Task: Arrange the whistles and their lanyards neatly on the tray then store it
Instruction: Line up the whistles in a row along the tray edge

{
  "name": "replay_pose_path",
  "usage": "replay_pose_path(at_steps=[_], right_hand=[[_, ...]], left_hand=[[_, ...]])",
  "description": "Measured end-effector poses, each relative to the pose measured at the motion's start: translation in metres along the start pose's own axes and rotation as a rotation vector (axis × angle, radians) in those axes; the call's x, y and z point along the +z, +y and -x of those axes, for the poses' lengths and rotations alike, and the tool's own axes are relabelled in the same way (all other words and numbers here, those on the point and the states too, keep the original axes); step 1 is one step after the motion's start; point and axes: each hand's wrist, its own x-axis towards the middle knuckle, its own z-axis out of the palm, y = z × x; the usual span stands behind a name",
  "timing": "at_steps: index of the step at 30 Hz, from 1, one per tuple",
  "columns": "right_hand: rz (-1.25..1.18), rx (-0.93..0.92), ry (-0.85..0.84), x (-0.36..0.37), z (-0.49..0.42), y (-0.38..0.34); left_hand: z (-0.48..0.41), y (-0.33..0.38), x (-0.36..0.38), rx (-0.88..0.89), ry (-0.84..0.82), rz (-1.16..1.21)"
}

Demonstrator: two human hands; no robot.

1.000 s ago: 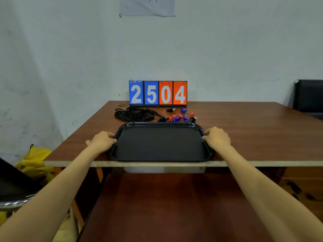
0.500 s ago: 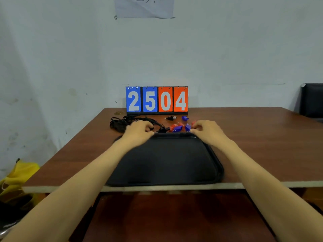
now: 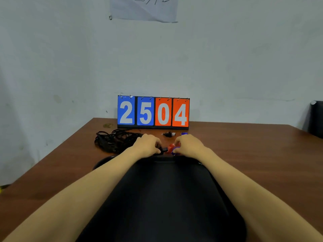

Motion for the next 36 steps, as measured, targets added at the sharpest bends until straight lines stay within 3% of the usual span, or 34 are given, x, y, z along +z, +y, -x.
replay_pose_path(at_steps=[6,11,15,26,32,36], right_hand=[[0.015,0.038,0.005,0.011,-0.013,-0.002],[0.061,0.044,-0.026,0.005,-0.013,-0.001],[-0.039,0.05,-0.044,0.002,-0.013,0.003],[-0.033,0.083,-0.084,0.008,-0.023,0.004],[-0.099,0.045,-0.166,0.004,-0.023,0.008],[-0.1,0.075,-0.123,0.005,-0.023,0.006]], left_hand=[[-0.009,-0.004,0.013,-0.009,0.086,-0.141],[-0.006,0.002,0.009,-0.045,0.039,-0.063],[-0.007,0.006,0.01,-0.101,0.023,-0.02],[-0.032,0.018,0.019,-0.193,0.097,-0.124],[-0.028,0.01,0.018,-0.164,0.1,-0.113],[-0.022,0.012,0.016,-0.144,0.085,-0.123]])
